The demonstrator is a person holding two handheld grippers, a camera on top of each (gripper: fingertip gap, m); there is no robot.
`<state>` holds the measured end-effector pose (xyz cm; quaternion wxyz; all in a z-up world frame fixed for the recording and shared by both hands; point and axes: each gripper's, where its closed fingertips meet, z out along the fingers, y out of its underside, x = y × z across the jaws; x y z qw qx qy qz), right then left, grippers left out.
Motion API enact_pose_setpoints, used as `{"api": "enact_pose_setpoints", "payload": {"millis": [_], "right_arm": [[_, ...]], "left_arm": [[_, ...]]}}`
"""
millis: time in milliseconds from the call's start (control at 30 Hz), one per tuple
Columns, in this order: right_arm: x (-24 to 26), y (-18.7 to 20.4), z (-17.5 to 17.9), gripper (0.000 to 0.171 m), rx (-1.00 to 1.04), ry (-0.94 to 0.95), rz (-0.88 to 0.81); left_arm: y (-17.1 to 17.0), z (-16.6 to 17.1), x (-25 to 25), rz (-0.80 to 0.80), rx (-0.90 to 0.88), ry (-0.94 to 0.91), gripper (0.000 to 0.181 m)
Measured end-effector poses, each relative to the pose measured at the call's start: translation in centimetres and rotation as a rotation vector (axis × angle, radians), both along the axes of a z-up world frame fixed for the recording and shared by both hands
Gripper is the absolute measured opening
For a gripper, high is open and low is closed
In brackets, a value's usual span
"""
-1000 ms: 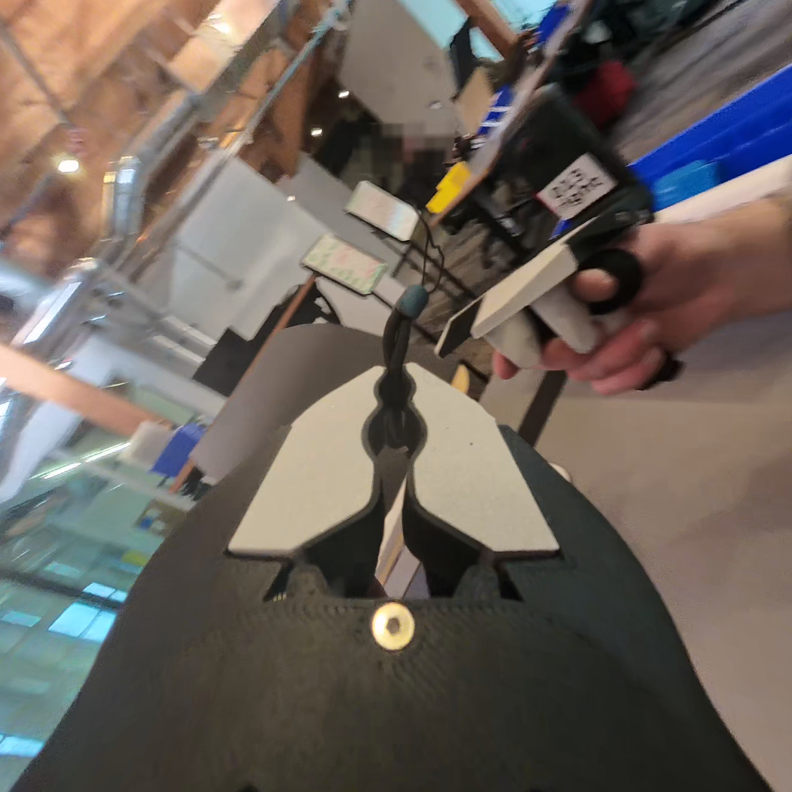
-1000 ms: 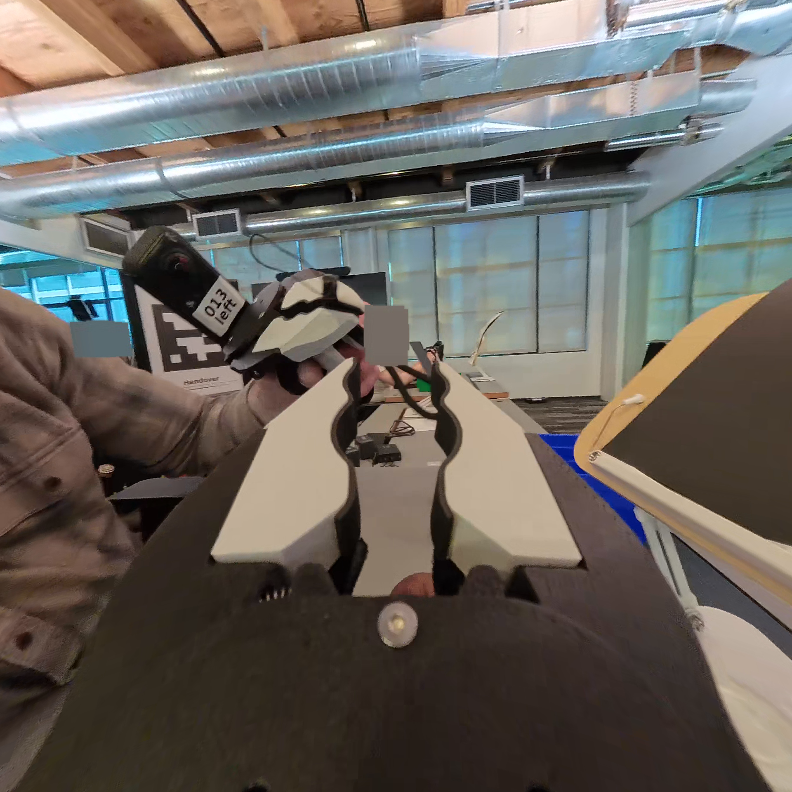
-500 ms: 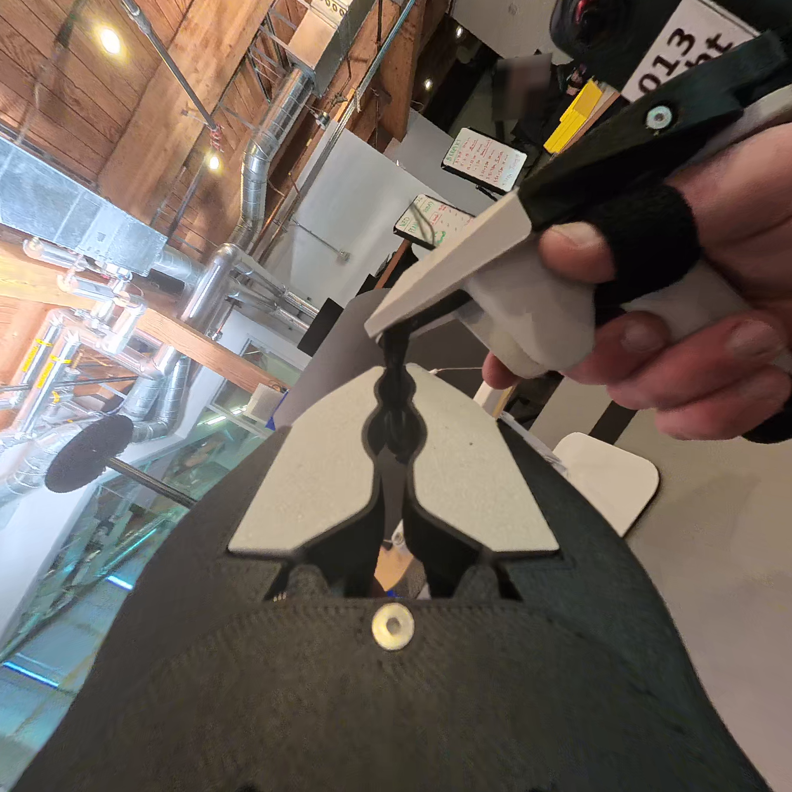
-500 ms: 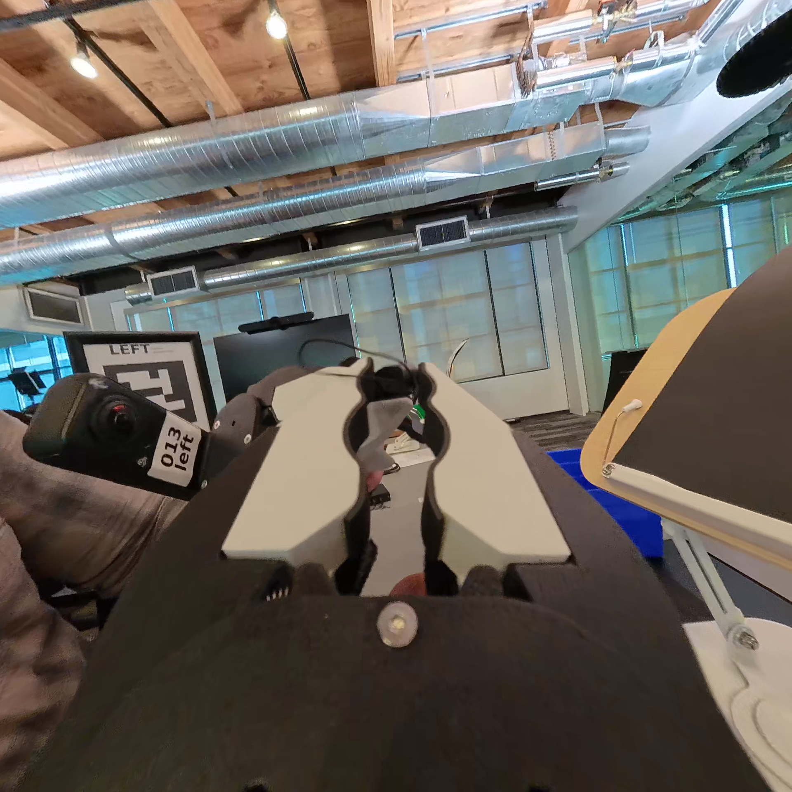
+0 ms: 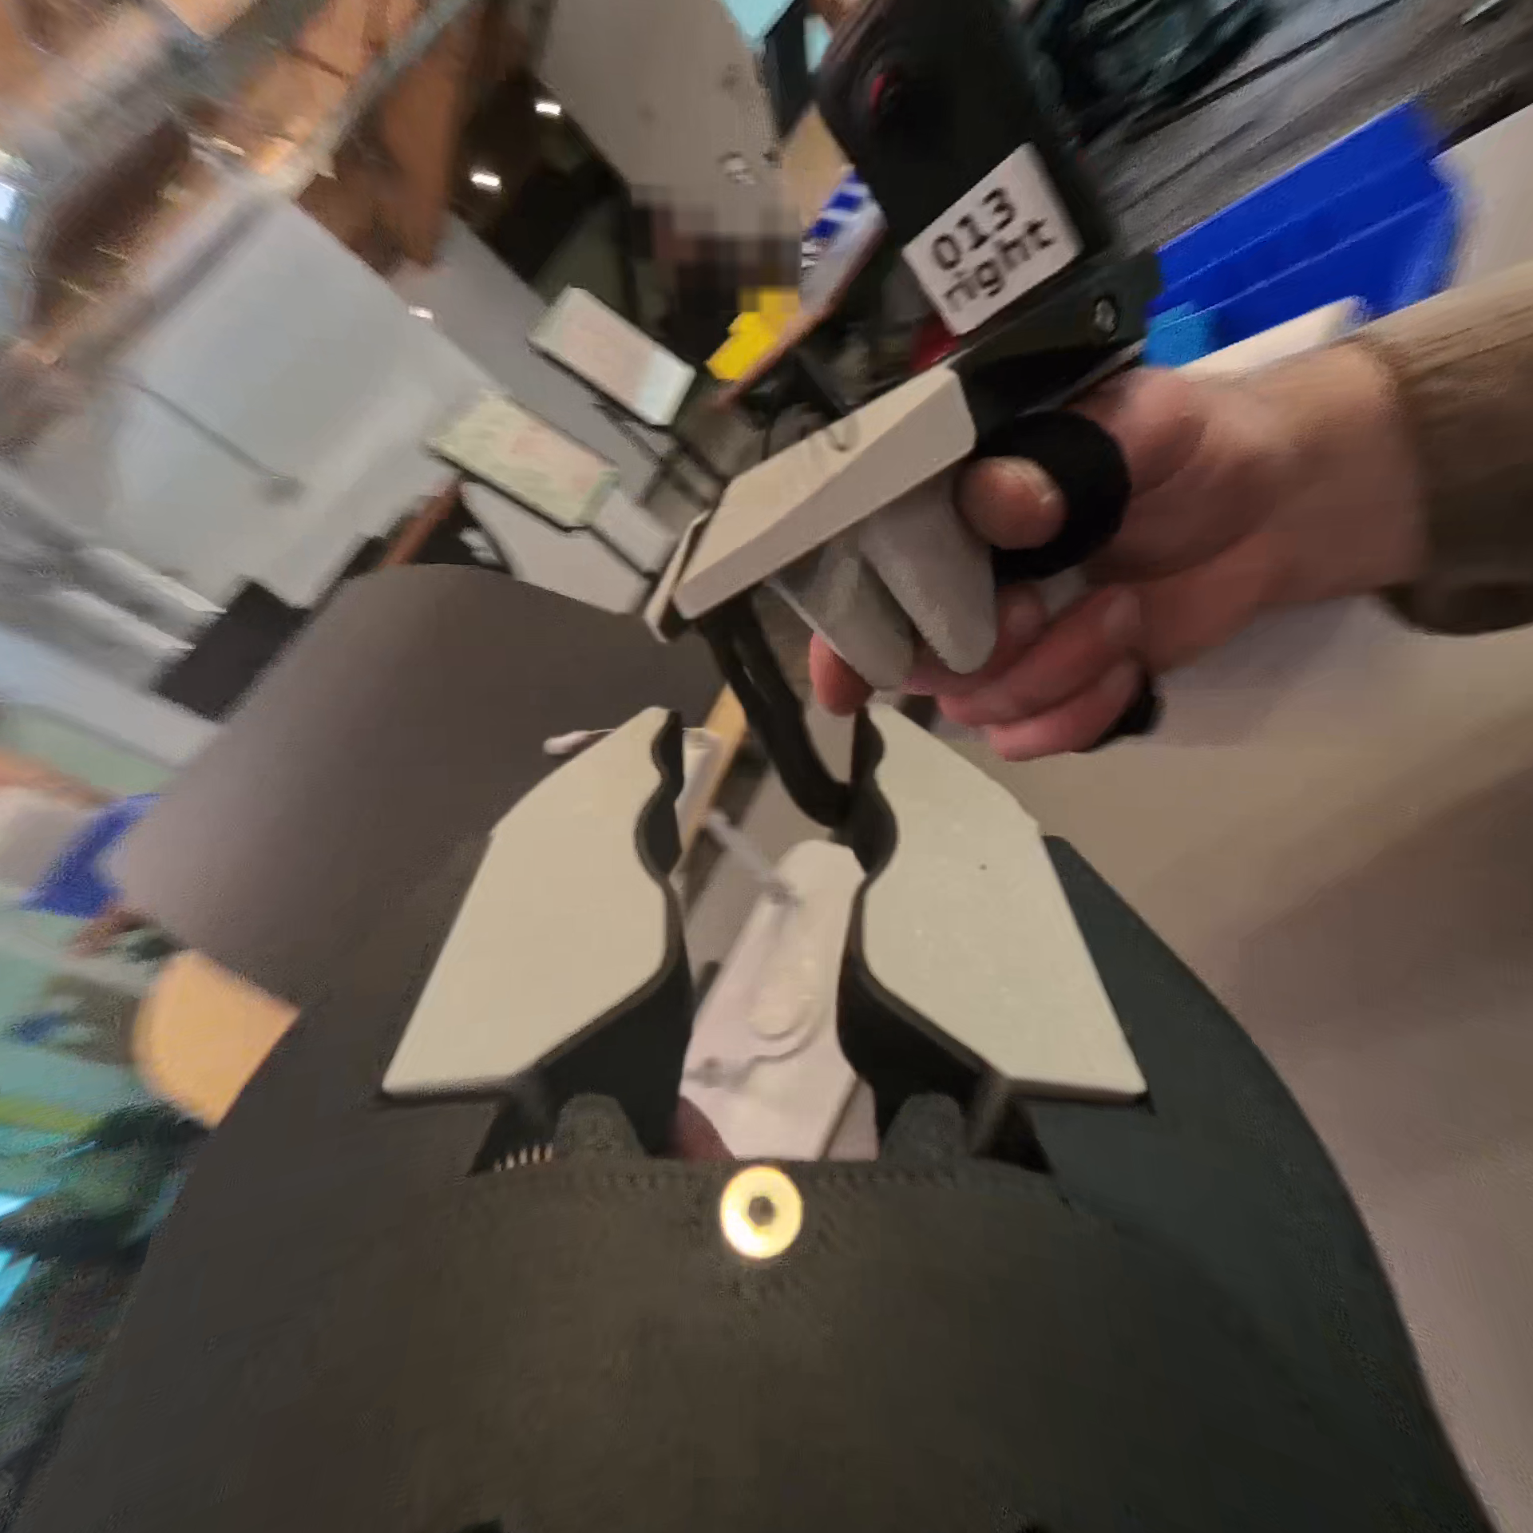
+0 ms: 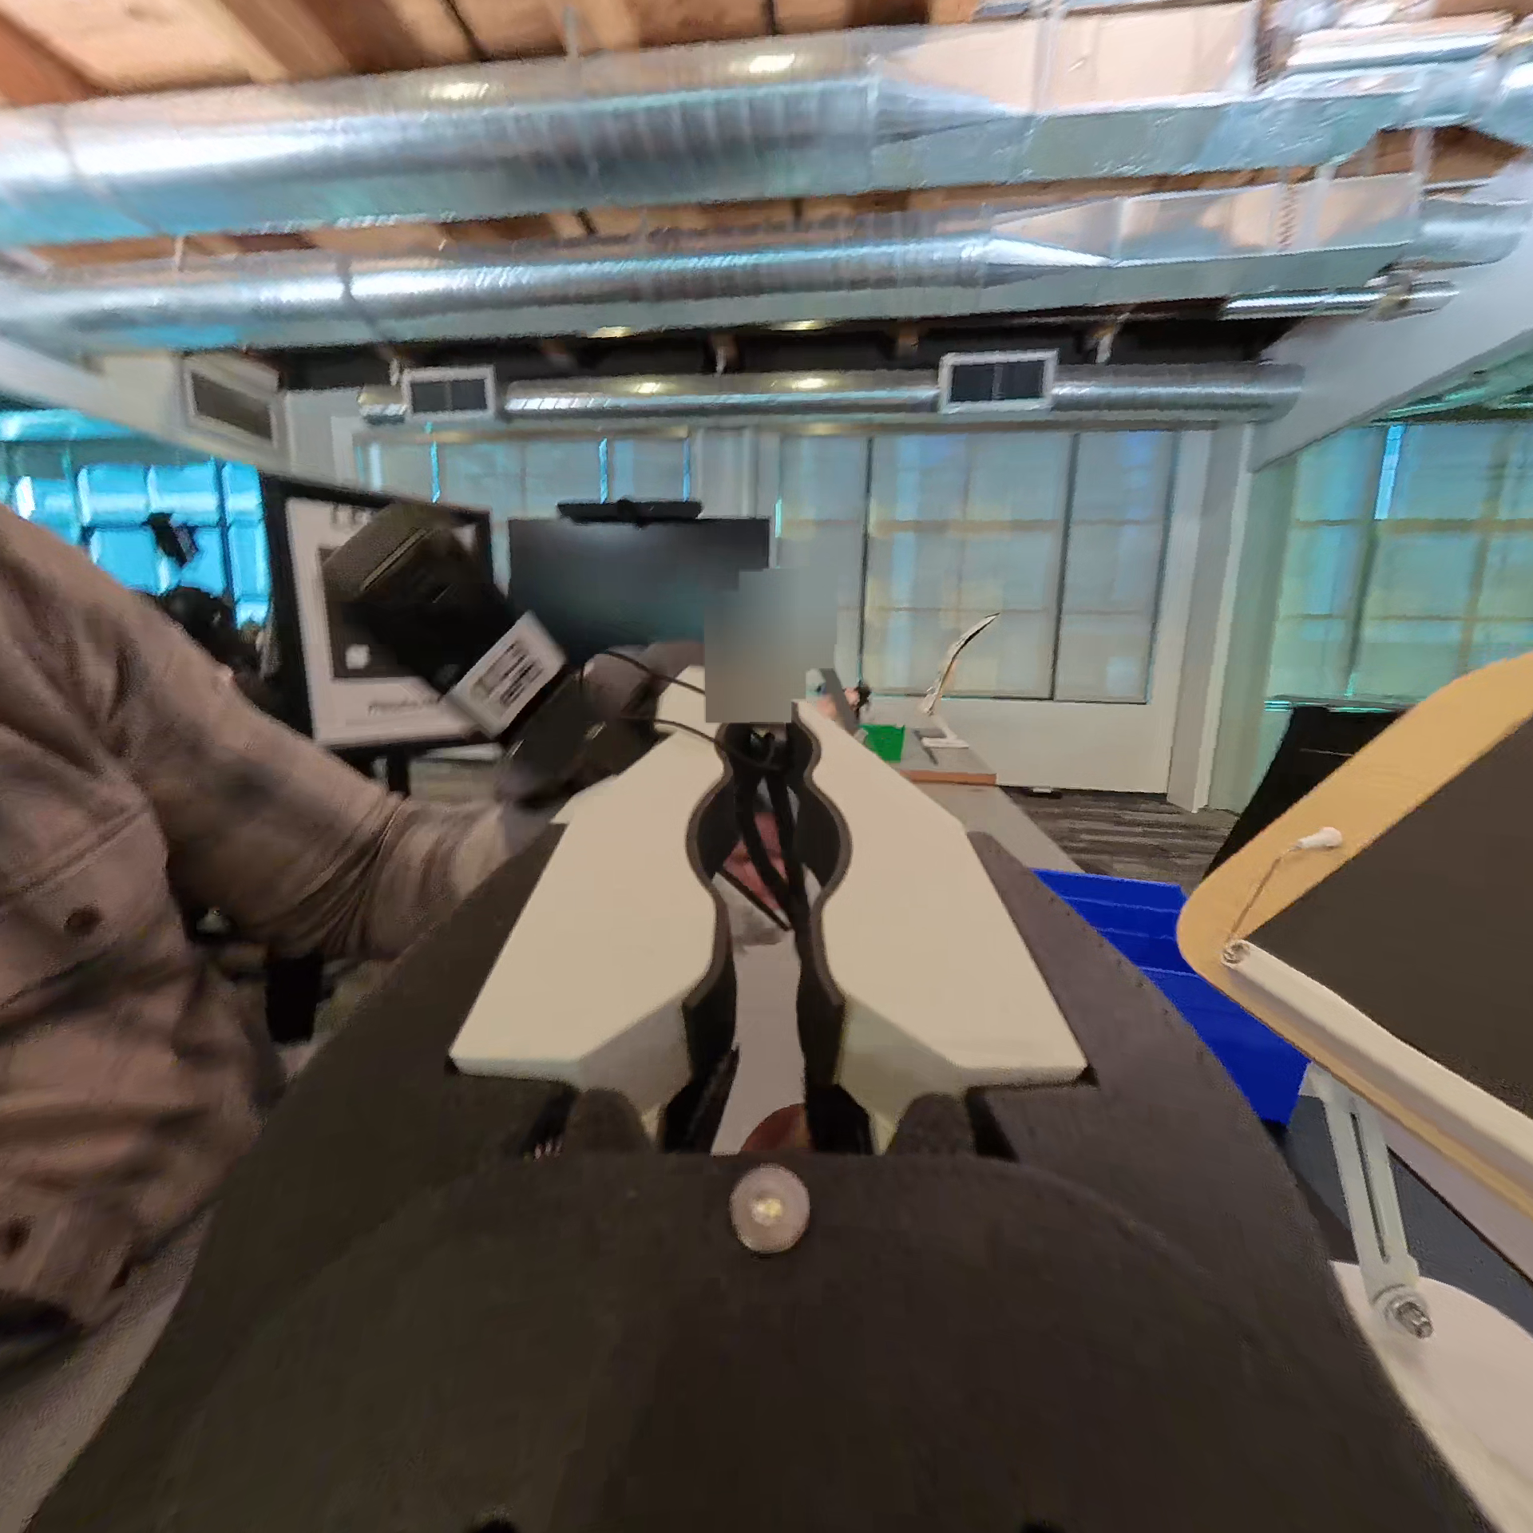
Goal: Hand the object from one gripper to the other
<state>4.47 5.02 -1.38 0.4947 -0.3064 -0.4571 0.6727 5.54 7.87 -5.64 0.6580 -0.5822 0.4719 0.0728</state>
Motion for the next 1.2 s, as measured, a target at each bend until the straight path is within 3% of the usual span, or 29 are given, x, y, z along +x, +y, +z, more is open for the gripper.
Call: {"api": "enact_pose_setpoints", "payload": {"millis": [233, 400, 567, 667, 800, 900, 1000, 1133, 1200], "right_arm": [[1.2, -3.9, -1.6, 0.004, 0.187, -0.111, 0.176], [2.2, -6.2, -2.3, 0.003, 0.244, -0.136, 0.301], [2.6, -6.7, -2.6, 0.003, 0.263, -0.154, 0.332], [2.7, -6.7, -2.6, 0.004, 0.269, -0.154, 0.332], [1.9, -4.9, -1.6, 0.004, 0.239, -0.11, 0.195], [1.7, -2.8, -0.5, 0.04, 0.177, -0.072, 0.093], [1.6, -0.6, 0.0, 0.052, 0.129, -0.072, -0.003], [1.3, 1.2, -1.0, 0.051, 0.139, -0.152, -0.097], [1.4, 1.6, -1.2, 0.05, 0.148, -0.178, -0.115]], "left_arm": [[-5.1, 0.5, 1.8, -0.405, -0.409, -0.1, 0.043], [-8.4, -1.5, 3.7, -0.626, -0.623, -0.06, 0.038], [-8.4, -2.3, 4.4, -0.661, -0.658, -0.063, 0.006], [-8.0, -2.4, 4.4, -0.655, -0.65, -0.066, 0.003], [-6.3, -1.8, 3.8, -0.55, -0.54, -0.07, 0.002], [-3.5, -0.4, 2.0, -0.354, -0.355, -0.039, 0.002], [-0.8, 2.1, -0.6, -0.122, -0.135, -0.023, 0.002], [1.1, 5.0, -3.9, 0.155, 0.261, 0.257, 0.003], [1.0, 5.7, -4.2, 0.193, 0.395, 0.391, 0.003]]}}
